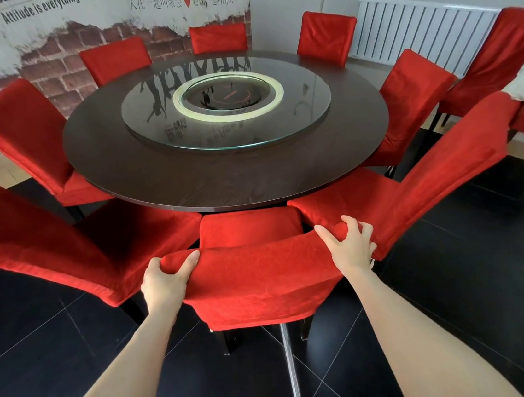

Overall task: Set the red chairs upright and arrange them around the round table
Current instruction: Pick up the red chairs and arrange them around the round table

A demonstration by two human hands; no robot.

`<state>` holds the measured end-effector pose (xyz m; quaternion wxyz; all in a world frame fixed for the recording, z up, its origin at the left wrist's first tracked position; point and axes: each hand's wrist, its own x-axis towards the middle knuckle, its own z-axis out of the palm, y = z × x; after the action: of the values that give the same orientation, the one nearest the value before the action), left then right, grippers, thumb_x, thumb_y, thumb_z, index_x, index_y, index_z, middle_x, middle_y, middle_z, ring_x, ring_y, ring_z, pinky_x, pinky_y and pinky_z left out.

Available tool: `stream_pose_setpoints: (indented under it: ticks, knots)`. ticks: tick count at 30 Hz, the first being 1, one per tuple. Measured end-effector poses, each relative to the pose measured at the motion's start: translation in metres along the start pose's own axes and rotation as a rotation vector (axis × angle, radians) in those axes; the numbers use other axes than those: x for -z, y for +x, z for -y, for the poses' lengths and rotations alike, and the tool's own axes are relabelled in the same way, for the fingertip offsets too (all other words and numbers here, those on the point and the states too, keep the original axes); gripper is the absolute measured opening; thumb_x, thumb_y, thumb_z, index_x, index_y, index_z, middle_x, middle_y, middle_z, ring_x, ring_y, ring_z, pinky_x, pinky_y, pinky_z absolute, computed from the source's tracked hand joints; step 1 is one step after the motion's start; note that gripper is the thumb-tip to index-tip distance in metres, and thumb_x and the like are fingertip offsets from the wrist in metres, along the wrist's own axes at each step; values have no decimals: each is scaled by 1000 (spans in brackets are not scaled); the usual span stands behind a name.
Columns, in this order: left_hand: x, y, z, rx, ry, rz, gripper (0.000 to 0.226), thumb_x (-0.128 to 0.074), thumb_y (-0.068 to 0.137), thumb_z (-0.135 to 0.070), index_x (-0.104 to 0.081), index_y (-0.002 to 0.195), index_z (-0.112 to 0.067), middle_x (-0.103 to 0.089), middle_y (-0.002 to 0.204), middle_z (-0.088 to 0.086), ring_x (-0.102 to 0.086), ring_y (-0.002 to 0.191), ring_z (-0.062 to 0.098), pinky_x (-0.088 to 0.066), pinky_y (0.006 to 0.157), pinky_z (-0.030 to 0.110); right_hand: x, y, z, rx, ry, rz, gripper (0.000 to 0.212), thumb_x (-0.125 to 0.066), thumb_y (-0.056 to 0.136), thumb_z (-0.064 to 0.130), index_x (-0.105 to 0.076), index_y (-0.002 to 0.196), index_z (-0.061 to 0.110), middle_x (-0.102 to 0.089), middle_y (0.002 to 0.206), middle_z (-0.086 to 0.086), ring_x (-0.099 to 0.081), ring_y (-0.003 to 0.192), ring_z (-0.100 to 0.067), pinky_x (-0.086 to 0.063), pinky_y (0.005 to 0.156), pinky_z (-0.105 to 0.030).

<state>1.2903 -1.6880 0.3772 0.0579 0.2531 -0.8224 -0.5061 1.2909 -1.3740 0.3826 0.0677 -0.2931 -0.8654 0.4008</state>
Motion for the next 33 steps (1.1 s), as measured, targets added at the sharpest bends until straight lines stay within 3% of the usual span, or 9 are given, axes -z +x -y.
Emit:
stream_pose_setpoints:
  ticks: [6,11,15,17,19,22,27,33]
  knots:
    - [0,0,-2,19,0,7,62,-78,71,-56,-53,110,-14,-56,112,5,-53,100,24,-45,78,38,2,0,-1,2,3,27,73,-60,85,64,-38,144,27,-23,149,-6,-29,130,-39,-38,99,-51]
    - [-3,-12,-7,-4,77,-23,79,-72,79,-55,-41,139,-13,-39,142,12,-40,130,34,-42,100,46,5,-3,-2,-1,26,60,77,-57,86,65,-32,149,28,-18,155,-4,-25,135,-39,-37,102,-52]
    - [-14,-36,-18,-101,221,-100,88,-63,82,-62,-31,150,-15,-22,158,11,-11,147,30,-9,120,51,15,-10,-4,25,60,106,82,-54,88,64,-22,154,29,-10,161,-2,-19,142,-42,-33,106,-56]
    - [-21,-47,-25,-115,248,-116,89,-59,83,-65,-30,151,-15,-17,161,12,-2,150,29,3,119,51,23,-13,-6,38,96,114,82,-53,88,64,-21,155,29,-11,162,-3,-17,144,-41,-30,109,-57]
    - [-29,-59,-34,-139,252,-108,88,-57,84,-65,-30,150,-14,-17,161,13,-1,150,28,7,119,50,34,-17,-10,46,147,103,81,-53,89,64,-23,155,27,-14,162,-2,-19,145,-39,-27,112,-55]
    - [-49,-81,-53,-185,195,-76,85,-59,86,-61,-32,149,-12,-24,158,13,-10,149,29,2,119,48,60,-16,-19,80,235,72,78,-52,91,61,-27,153,22,-21,160,-3,-25,146,-30,-23,118,-51]
    - [-97,-111,-104,-268,65,21,80,-65,86,-52,-36,147,-9,-33,153,15,-24,143,31,-13,119,46,117,4,-31,73,314,-24,74,-54,91,59,-34,151,20,-31,156,-1,-30,143,-26,-25,116,-43]
    - [-173,-127,-162,-333,-36,132,79,-65,87,-50,-35,148,-11,-34,152,12,-27,141,30,-21,117,45,182,53,-46,95,318,-118,70,-53,93,57,-37,149,17,-35,154,-4,-33,141,-23,-26,114,-38]
